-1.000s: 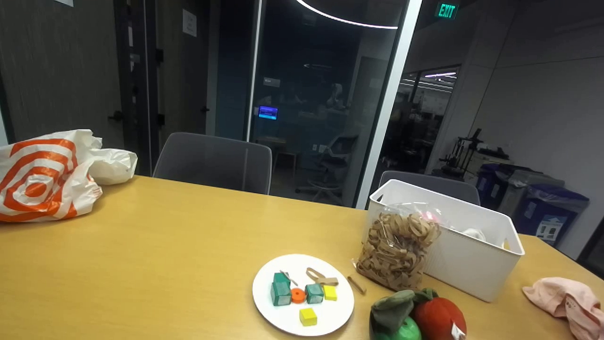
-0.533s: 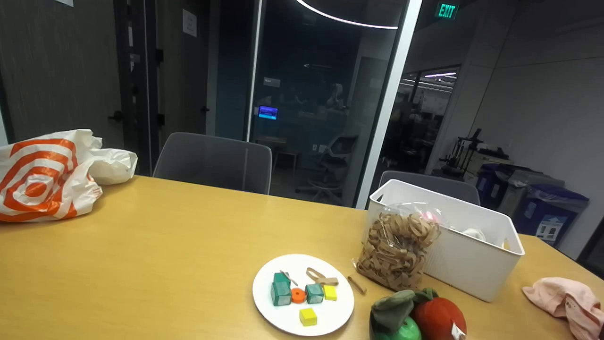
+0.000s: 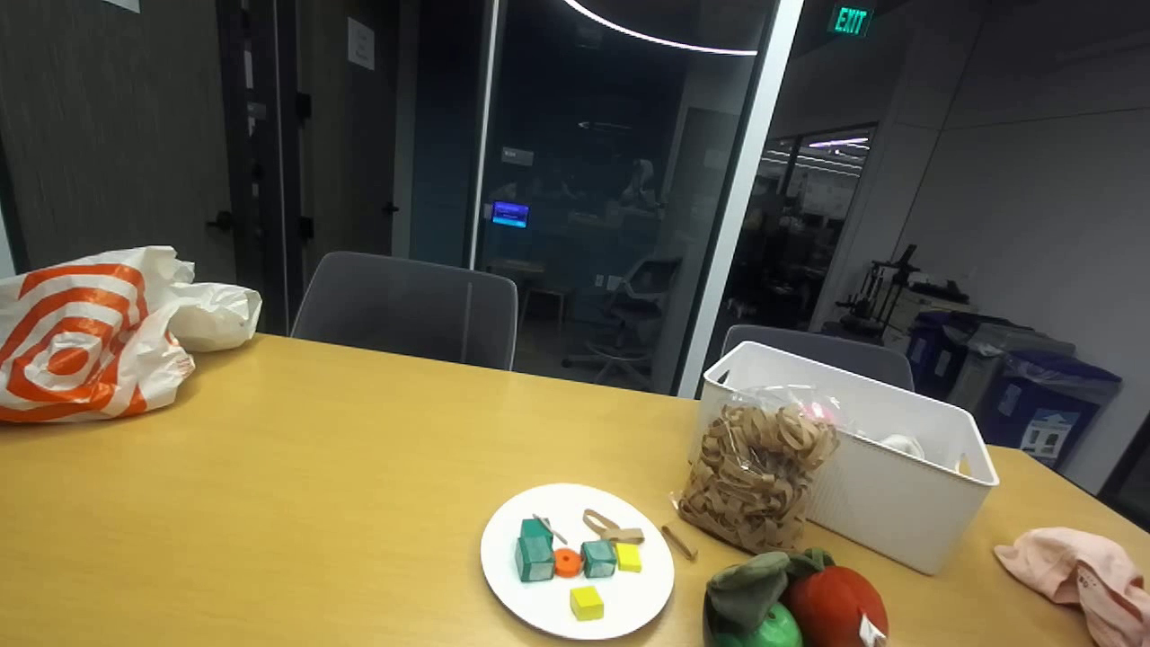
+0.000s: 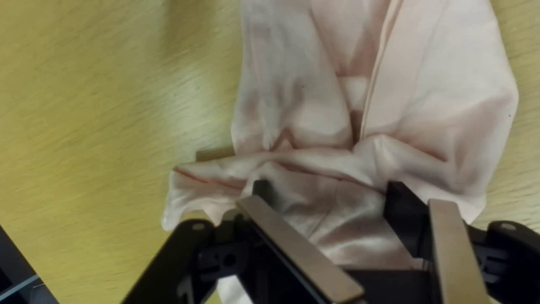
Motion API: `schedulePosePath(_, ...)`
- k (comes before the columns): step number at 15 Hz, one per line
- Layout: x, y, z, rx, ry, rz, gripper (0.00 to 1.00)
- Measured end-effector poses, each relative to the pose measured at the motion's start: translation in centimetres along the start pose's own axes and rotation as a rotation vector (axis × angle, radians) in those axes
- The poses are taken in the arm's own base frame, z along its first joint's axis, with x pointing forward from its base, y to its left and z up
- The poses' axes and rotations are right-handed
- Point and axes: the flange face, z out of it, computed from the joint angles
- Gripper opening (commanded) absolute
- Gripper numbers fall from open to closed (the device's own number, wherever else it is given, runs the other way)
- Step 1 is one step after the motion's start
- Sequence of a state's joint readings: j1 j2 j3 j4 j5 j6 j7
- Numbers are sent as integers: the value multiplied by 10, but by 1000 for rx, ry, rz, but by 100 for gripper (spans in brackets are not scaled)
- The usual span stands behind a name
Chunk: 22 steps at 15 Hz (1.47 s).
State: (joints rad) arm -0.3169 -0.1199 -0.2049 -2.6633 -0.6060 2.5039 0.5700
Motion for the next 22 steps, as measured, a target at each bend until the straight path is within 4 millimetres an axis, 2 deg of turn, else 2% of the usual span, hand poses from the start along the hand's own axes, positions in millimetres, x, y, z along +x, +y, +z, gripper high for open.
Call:
schedulePosePath(3, 0, -1, 3, 0, -5, -3, 20)
schedulePosePath(6, 0, -1, 3, 2, -5, -2, 15)
schedulePosePath(8, -1, -1, -1, 11, -4, 1, 19)
schedulePosePath(11, -2, -1, -15, 48, 0, -6, 19)
schedulePosePath(17, -11, -7, -71, 211, 84, -124, 18)
schedulePosePath(18, -14, -11, -81, 260, 94, -151, 44)
schedulePosePath(19, -16, -15, -89, 306, 102, -180, 44)
schedulePosePath(22, -23, -28, -95, 339, 69, -227, 62)
